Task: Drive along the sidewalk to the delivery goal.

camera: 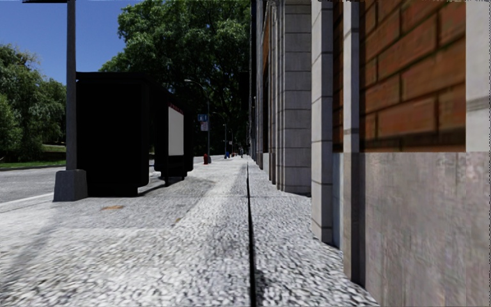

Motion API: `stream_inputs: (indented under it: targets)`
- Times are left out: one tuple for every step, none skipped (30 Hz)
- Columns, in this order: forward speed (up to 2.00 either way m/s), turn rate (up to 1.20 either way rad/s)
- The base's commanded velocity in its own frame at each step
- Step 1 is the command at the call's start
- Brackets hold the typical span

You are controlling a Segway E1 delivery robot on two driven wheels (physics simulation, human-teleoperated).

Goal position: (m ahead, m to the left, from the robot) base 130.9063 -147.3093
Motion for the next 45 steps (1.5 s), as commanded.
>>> stream_inputs:
  targets:
    - [2.0,0.37]
    - [2.0,1.09]
    - [2.0,1.2]
    - [2.0,1.19]
    - [2.0,0.0]
    - [2.0,0.0]
    - [2.0,0.0]
    - [2.0,0.0]
    - [2.0,0.0]
    - [2.0,0.0]
    - [2.0,0.0]
    - [2.0,0.0]
    - [2.0,0.0]
    - [2.0,0.0]
    - [2.0,0.0]
    - [2.0,0.0]
    - [2.0,0.0]
    - [2.0,0.0]
    - [2.0,0.0]
    - [2.0,0.0]
    - [2.0,0.0]
    - [2.0,0.72]
    - [2.0,1.2]
    - [2.0,1.2]
    - [2.0,1.2]
    - [2.0,1.15]
    - [2.0,0.34]
    - [2.0,0.0]
    - [2.0,0.0]
    - [2.0,0.0]
    - [2.0,0.0]
    - [2.0,0.0]
    - [2.0,0.0]
    - [2.0,0.0]
    - [2.0,0.0]
    - [2.0,0.0]
    - [2.0,0.0]
    - [2.0,0.0]
    - [2.0,0.0]
    - [2.0,0.0]
    - [2.0,0.0]
    - [2.0,0.0]
    - [2.0,0.0]
    - [2.0,0.0]
    - [2.0,0.0]
